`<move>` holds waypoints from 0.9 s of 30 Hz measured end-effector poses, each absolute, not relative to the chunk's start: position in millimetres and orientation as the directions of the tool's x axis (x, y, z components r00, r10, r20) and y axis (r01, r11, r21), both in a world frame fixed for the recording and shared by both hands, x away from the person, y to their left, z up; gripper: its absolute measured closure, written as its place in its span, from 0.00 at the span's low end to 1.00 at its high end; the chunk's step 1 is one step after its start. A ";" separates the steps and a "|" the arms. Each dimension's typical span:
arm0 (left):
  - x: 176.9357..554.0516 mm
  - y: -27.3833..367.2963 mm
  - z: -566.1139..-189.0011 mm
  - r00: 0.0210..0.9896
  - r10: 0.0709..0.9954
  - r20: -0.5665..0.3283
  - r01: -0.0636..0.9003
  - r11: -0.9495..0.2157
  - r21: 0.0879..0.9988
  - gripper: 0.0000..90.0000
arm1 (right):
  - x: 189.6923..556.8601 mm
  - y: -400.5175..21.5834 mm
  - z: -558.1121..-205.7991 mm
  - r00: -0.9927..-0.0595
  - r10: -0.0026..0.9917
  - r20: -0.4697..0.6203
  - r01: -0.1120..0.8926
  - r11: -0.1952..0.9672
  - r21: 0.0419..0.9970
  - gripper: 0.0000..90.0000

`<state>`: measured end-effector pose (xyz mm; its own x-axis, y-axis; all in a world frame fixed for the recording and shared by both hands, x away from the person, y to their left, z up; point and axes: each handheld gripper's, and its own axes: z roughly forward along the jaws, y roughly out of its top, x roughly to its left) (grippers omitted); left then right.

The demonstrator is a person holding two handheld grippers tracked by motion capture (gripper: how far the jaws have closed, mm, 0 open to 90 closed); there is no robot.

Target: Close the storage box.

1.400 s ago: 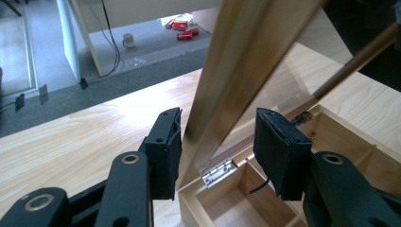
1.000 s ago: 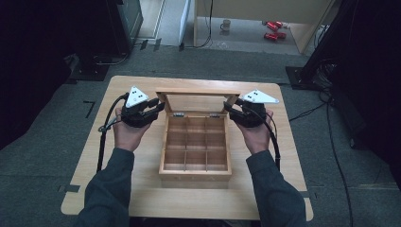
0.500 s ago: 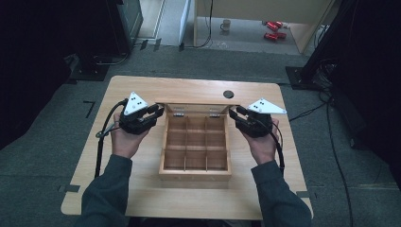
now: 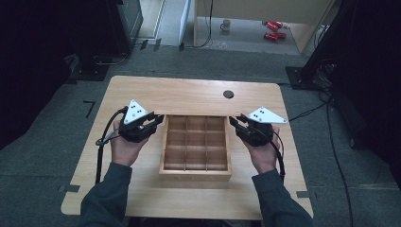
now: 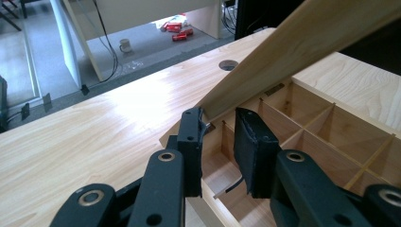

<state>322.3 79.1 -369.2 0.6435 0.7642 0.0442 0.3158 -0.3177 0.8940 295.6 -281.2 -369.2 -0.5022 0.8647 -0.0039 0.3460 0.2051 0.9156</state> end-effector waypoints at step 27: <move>298.7 79.7 -378.5 0.640 0.767 0.042 0.320 -0.316 0.893 0.81 | 267.3 -281.8 -378.3 -0.505 0.863 0.021 0.346 0.180 0.921 0.76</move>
<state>298.7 79.7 -378.5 0.6404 0.7669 0.0417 0.3197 -0.3156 0.8934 267.3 -281.8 -378.3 -0.5049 0.8629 0.0212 0.3457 0.1796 0.9210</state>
